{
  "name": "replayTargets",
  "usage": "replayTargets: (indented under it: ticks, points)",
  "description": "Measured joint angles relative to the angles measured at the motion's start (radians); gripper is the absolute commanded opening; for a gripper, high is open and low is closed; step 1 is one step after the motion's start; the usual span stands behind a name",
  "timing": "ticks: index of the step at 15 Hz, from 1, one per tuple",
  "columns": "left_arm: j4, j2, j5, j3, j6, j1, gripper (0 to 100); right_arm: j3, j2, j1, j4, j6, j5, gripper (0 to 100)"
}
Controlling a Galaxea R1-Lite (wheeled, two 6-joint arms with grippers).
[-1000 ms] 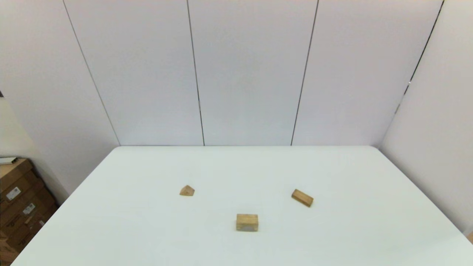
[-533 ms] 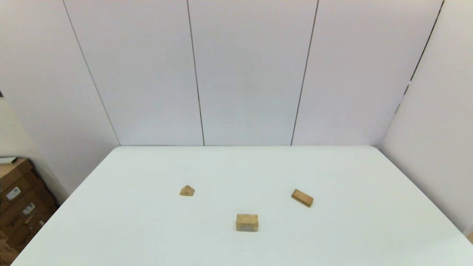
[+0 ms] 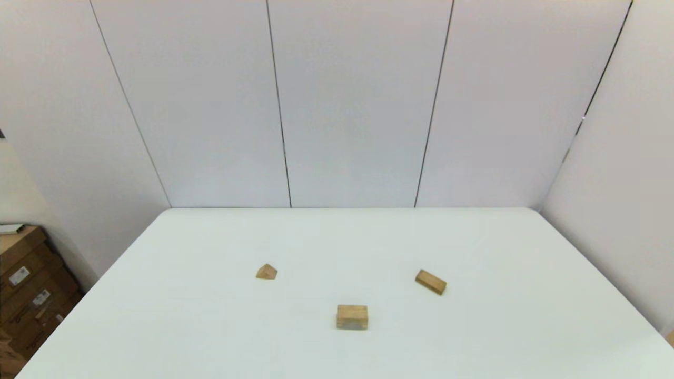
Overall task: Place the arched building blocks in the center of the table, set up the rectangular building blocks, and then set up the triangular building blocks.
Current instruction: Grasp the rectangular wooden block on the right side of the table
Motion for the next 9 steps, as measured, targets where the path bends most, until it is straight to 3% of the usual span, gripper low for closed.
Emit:
replayTargets:
  ticks: [9]
  points:
    - [0.000,0.000,0.000,0.000,0.000,0.000,100,-0.206,0.655,0.003,-0.001,-0.005,0.065,100]
